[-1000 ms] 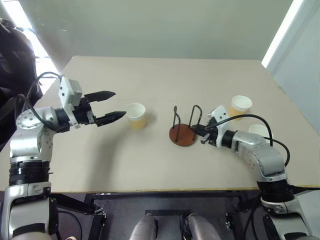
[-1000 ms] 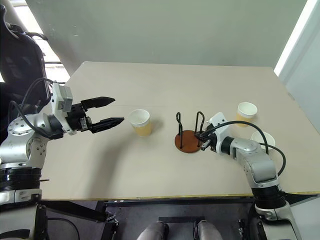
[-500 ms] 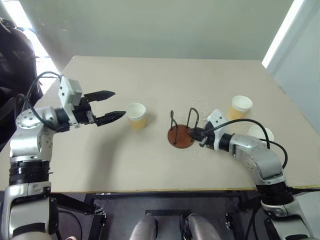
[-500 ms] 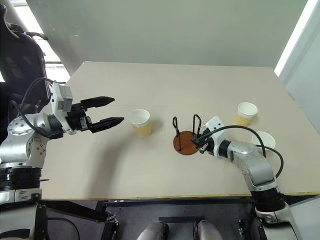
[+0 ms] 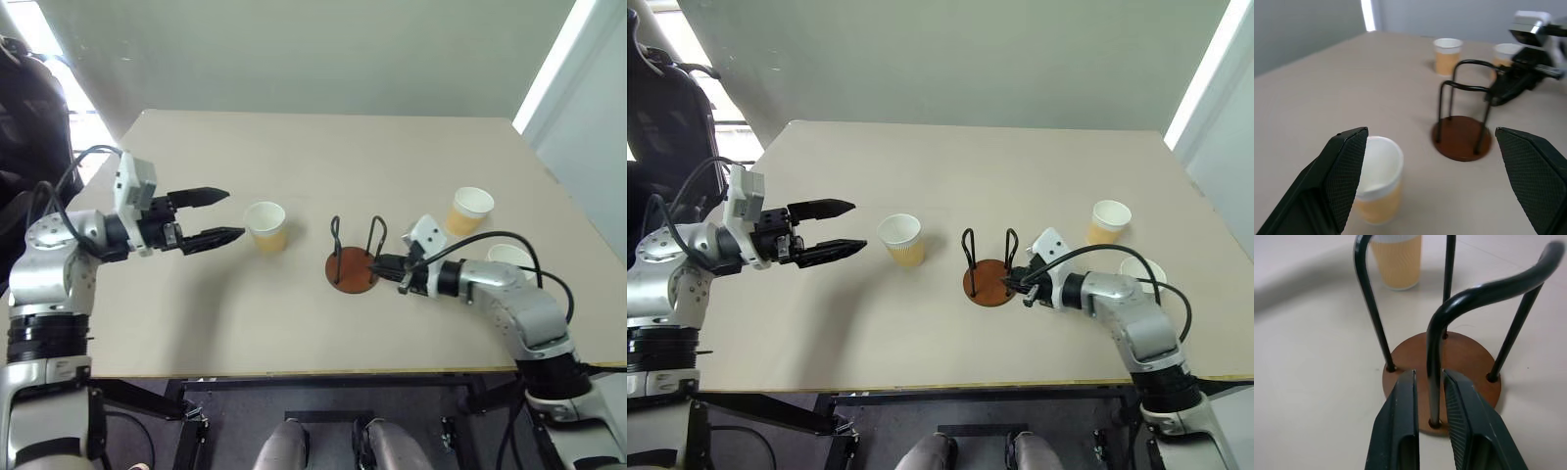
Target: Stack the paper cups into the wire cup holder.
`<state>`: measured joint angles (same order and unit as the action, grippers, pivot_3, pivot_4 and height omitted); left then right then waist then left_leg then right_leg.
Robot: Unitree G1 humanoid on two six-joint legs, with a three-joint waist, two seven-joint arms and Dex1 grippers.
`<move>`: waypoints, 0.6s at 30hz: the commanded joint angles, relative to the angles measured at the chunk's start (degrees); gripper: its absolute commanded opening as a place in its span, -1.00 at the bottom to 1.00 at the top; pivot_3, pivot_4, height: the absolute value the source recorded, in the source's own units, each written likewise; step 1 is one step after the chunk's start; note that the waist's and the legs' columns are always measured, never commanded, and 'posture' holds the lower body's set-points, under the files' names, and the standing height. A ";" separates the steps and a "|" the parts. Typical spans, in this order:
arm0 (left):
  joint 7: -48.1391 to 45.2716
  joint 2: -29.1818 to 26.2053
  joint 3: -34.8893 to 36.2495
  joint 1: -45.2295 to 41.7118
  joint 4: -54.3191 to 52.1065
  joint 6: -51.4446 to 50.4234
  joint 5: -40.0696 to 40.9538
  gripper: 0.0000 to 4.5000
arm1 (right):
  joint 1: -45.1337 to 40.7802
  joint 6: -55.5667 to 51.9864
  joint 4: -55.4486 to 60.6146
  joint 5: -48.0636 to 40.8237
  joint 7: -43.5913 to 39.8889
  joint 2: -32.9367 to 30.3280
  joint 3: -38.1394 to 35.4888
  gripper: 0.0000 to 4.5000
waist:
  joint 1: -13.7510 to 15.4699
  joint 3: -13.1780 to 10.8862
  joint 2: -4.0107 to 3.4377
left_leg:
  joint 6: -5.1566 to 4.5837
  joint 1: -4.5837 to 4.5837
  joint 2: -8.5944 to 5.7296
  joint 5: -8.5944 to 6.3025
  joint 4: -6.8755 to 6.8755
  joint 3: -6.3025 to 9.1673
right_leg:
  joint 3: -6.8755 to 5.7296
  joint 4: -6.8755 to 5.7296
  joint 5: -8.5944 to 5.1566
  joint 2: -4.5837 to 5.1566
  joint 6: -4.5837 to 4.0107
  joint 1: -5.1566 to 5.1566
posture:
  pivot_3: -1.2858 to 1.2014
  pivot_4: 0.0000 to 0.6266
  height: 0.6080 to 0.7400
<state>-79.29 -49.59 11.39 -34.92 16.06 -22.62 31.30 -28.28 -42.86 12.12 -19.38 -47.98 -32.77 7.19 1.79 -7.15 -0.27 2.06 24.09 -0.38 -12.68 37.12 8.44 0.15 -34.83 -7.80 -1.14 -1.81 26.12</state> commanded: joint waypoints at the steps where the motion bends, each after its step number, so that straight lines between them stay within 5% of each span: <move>1: -3.52 -1.92 -0.90 -2.58 -0.98 -1.25 0.72 1.00 | -2.84 3.00 -1.65 -1.11 -5.43 -3.73 -1.44 -0.67 | 0.08 0.01 0.01 | 0.00 0.00 0.00 0.00 0.00 0.01 | 0.00 0.00 -0.04 0.00 -0.03 -0.01 | 0.03 -0.52 1.00; 12: -4.74 -0.34 -2.24 -4.67 3.82 3.88 -2.09 1.00 | -12.21 12.08 -13.84 2.01 -13.78 -11.15 -1.60 -0.67 | -0.02 0.01 0.02 | -0.15 0.01 -0.02 -0.01 0.05 -0.05 | 0.09 0.03 -0.01 0.00 0.21 -0.04 | 0.03 -0.52 1.00; 15: -4.45 -0.03 -2.40 -4.83 3.79 4.01 -2.08 1.00 | -15.35 14.26 -17.42 3.20 -14.85 -12.18 -1.52 -0.42 | -0.04 0.01 0.02 | -0.19 0.00 -0.01 -0.04 0.04 -0.05 | 0.09 0.04 0.00 0.00 0.27 -0.04 | 0.03 -0.52 1.00; 18: -4.19 0.10 -2.56 -5.25 3.68 3.84 -2.06 1.00 | -17.70 16.00 -20.61 4.10 -15.70 -12.65 -1.54 0.02 | -0.05 0.01 0.02 | -0.22 0.00 0.00 -0.06 0.03 -0.04 | 0.08 0.05 -0.02 0.00 0.28 -0.04 | 0.03 -0.52 1.00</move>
<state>-83.56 -49.24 8.09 -38.95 20.39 -19.19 29.34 -44.25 -28.50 -7.61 -15.80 -62.91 -44.39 7.24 1.74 -7.14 -0.25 1.81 24.09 -0.38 -12.75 37.15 8.40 0.23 -34.78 -7.83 -1.13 -1.53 26.08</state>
